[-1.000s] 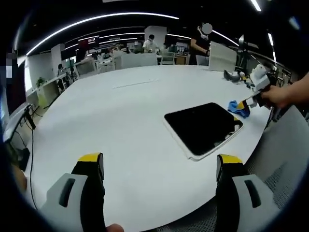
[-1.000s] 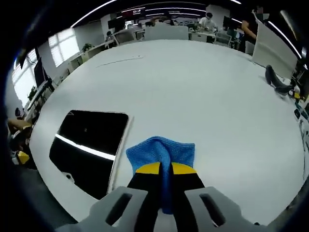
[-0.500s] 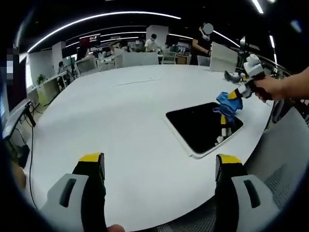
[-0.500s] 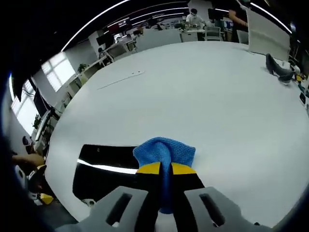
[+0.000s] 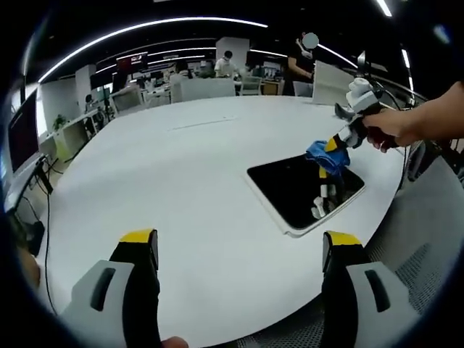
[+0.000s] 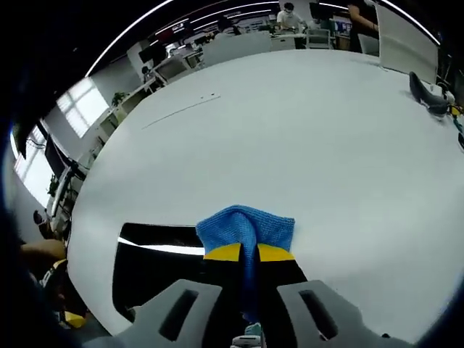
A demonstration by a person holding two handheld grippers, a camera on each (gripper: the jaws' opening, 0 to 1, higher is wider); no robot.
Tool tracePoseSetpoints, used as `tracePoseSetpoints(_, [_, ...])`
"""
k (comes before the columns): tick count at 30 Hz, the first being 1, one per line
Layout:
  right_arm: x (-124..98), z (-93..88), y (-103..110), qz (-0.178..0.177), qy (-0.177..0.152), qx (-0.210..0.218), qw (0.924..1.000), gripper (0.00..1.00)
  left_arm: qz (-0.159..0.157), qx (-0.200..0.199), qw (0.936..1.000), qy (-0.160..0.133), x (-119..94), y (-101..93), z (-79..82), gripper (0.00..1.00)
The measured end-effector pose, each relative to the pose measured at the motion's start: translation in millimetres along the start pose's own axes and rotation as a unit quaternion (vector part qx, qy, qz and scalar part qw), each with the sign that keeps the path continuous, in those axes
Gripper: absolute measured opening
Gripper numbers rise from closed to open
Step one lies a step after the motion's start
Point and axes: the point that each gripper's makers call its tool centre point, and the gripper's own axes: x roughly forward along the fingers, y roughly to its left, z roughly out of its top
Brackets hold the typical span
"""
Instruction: Wipe the mirror surface with the cleaning cloth until all visible marks leave the cleaned area.
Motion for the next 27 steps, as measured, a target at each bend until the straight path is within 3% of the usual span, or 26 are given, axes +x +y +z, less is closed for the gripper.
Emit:
tracePoseSetpoints(13, [2.9,-1.3,16.7,-0.007,0.005,-0.010,0.9999,0.00,-0.006,0.005,0.9999,0.007,2.1,-3.3,-2.2,0.96])
tracePoseSetpoints(22, [11.5,-1.6,43.8,0.002,0.017,-0.016,0.9997,0.00,-0.012,0.008,0.9998,0.011,2.2,-5.8,-3.9,0.95])
tracePoseSetpoints(27, [16.2,-4.8,69.5,0.009,0.023,-0.033,0.9991,0.00,-0.008,0.015,0.9998,0.013,1.8,-3.8,-4.5,0.94])
